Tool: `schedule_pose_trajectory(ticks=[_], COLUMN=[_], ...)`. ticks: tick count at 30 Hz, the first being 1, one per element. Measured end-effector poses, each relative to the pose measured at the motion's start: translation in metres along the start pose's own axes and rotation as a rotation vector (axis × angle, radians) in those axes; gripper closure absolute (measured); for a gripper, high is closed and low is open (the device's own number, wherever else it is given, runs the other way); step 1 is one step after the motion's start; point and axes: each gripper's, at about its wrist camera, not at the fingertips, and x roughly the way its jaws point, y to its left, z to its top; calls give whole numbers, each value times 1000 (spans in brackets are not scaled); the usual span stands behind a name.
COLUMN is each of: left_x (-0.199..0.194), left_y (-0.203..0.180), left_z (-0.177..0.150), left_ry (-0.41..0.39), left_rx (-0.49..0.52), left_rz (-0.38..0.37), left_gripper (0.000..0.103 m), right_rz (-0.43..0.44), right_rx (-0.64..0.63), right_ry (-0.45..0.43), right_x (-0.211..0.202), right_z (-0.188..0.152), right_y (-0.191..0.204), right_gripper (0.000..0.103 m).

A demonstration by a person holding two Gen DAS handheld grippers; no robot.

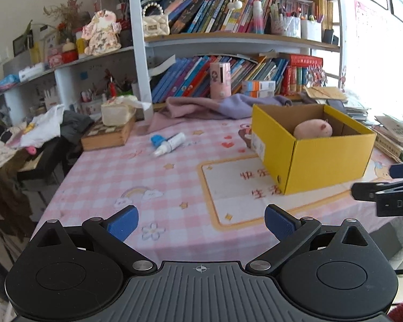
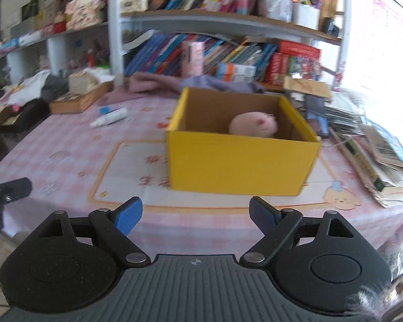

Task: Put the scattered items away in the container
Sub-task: 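Withdraw both open tools from the yellow box toward the spray bottle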

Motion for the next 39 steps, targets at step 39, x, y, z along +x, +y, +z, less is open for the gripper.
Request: schedule_pose_trajectory(ticks=[39], left_x=[33], left_y=[90], left_z=[-9], left_ry=[125], left_rx=[-159], left_rz=[112], left_gripper=[0], right_rz=[273], right_rx=[-167], right_ry=[94], right_x=[74], right_z=[35], right_y=[102], right_gripper=[35])
